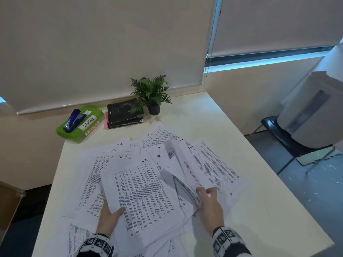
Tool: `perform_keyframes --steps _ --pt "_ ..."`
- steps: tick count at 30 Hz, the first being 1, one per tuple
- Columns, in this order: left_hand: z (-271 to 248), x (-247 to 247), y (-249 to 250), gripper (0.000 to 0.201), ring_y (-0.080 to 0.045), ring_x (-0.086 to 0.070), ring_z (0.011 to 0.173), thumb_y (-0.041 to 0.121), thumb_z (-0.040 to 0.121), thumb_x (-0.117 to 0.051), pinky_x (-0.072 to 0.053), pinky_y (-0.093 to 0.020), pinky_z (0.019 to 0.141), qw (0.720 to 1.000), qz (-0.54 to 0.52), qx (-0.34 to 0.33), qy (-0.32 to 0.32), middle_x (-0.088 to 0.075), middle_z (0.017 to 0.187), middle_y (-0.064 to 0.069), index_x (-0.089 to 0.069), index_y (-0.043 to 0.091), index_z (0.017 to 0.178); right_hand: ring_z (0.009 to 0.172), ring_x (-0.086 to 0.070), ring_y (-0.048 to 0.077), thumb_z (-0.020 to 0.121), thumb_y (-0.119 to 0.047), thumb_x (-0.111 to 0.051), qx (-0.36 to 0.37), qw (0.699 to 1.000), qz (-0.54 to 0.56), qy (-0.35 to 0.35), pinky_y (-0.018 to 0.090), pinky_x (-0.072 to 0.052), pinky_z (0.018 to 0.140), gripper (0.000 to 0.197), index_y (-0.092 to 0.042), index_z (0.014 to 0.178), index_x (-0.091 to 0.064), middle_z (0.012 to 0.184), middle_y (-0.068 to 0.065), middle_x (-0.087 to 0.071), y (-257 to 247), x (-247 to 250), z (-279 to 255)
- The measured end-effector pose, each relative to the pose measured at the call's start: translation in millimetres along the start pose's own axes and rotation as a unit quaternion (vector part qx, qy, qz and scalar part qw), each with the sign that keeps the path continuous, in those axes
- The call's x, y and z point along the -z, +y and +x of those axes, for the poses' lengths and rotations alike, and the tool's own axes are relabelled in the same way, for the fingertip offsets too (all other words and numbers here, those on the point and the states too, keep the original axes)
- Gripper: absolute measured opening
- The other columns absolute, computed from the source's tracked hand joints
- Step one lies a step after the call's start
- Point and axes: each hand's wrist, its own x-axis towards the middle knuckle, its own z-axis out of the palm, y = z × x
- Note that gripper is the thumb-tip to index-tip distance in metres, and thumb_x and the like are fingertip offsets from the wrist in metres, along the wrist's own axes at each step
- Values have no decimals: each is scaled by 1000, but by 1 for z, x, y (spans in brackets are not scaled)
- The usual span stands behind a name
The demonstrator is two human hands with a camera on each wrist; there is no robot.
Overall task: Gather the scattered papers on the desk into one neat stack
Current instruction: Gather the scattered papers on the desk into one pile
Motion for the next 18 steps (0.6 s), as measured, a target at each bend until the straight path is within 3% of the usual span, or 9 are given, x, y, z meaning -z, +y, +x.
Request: perform_keyframes --steps 2,4,5,8,11,13,16,18 --pt "0 0 0 67 -36 -46 126 4 88 -61 -36 -52 106 1000 -2 2 2 -44 142 -16 -27 13 145 60 -55 17 96 -13 -44 -44 998 40 9 34 -52 62 10 -17 104 -47 93 2 -55 2 7 4" --pt "-2 0 1 67 -36 -46 125 3 88 -60 -36 -52 105 1000 -4 2 1 -44 142 -16 -28 14 145 55 -51 15 95 -18 -51 -115 987 112 2 39 -53 64 9 -11 90 -48 71 1 -57 4 15 12" --pt "-2 0 2 67 -36 -46 125 3 88 -60 -37 -52 105 1000 -5 -1 0 -44 142 -16 -28 14 145 55 -49 14 93 -16 -54 -156 977 147 -17 39 -53 66 11 -9 86 -49 70 1 -56 5 20 15" --pt "-5 0 4 66 -36 -46 126 2 88 -60 -36 -51 105 1000 -7 -2 -1 -44 142 -16 -28 13 145 70 -50 18 90 -3 -53 -241 949 185 -90 31 -50 58 11 3 98 -51 90 10 -56 7 30 16" --pt "-7 0 6 68 -35 -45 127 1 88 -59 -34 -51 107 1000 -4 -7 -5 -43 143 -16 -26 14 146 65 -51 21 90 1 -44 -231 955 167 -81 37 -51 62 12 -3 81 -49 75 6 -53 9 39 13" --pt "-7 1 8 69 -34 -44 128 1 88 -59 -34 -50 107 1000 7 -9 -8 -43 143 -14 -25 15 147 70 -51 25 94 -1 -40 -198 971 132 -34 32 -42 60 9 -6 89 -46 78 8 -52 11 51 12" --pt "-8 3 10 69 -32 -47 126 0 87 -60 -36 -48 105 1000 7 -1 -16 -46 141 -13 -27 15 146 73 -47 25 96 -6 -42 -113 978 148 95 31 -34 62 2 -6 97 -44 81 10 -49 10 92 16" --pt "-9 3 13 69 -32 -50 123 -1 85 -63 -38 -46 102 1000 2 3 -15 -49 139 -14 -31 13 144 73 -46 24 96 -7 -44 -88 957 211 181 31 -34 58 9 -5 88 -49 74 8 -49 6 126 31"
